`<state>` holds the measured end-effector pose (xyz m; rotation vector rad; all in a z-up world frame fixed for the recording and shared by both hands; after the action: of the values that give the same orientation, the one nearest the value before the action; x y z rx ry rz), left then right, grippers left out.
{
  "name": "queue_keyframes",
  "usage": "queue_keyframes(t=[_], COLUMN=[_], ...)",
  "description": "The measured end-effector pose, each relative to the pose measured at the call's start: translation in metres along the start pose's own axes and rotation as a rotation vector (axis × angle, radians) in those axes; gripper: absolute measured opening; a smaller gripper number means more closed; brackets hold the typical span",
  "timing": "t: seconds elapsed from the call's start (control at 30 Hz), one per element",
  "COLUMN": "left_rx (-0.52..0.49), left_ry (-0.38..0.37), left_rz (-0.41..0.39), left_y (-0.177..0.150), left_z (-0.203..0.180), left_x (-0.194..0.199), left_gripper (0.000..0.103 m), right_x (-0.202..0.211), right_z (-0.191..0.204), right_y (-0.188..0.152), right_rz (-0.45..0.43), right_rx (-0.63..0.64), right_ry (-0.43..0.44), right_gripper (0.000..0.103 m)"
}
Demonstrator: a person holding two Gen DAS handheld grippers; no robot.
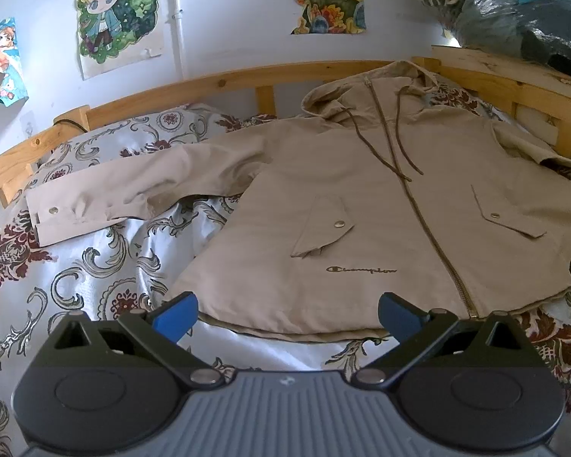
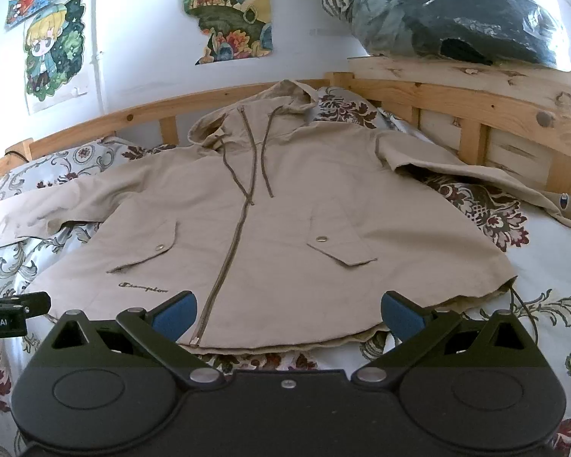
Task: Fold large clothes
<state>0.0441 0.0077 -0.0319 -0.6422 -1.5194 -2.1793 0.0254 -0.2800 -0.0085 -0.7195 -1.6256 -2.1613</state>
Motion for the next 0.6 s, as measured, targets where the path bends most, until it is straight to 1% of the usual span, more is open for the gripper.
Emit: queue_keyframes(t=[0.43, 0.6], left_rx=[0.008, 0.018], left_ry=[-0.007, -0.012], left_rz=[-0.006, 0.006], left_y=[0.0007, -0.0009], left_z=[0.0003, 0.0009], left_x=[0.0013, -0.0012], left_gripper=[0.102, 0.102], right_x=[0.0024, 0.0025], right_z=[-0.0005, -0.0012], right_y=[0.0019, 0.0034], right_rz=[-0.014, -0.018], right_rx=[-0.008, -0.010], right_ry=[0.006, 0.001], right_gripper=[0.102, 0.102])
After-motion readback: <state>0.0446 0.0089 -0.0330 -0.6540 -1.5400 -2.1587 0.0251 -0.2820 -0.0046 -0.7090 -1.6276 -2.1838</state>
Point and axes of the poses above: each gripper's, at about its wrist camera, not at the fingertips, and x roughly against the way its jaws point, z to its left, y to its top, the point moved 5 cm from there along -x, roughly the way its jaws point, and after that the axes turned 14 degrees about -x, right-handed, at the moved point
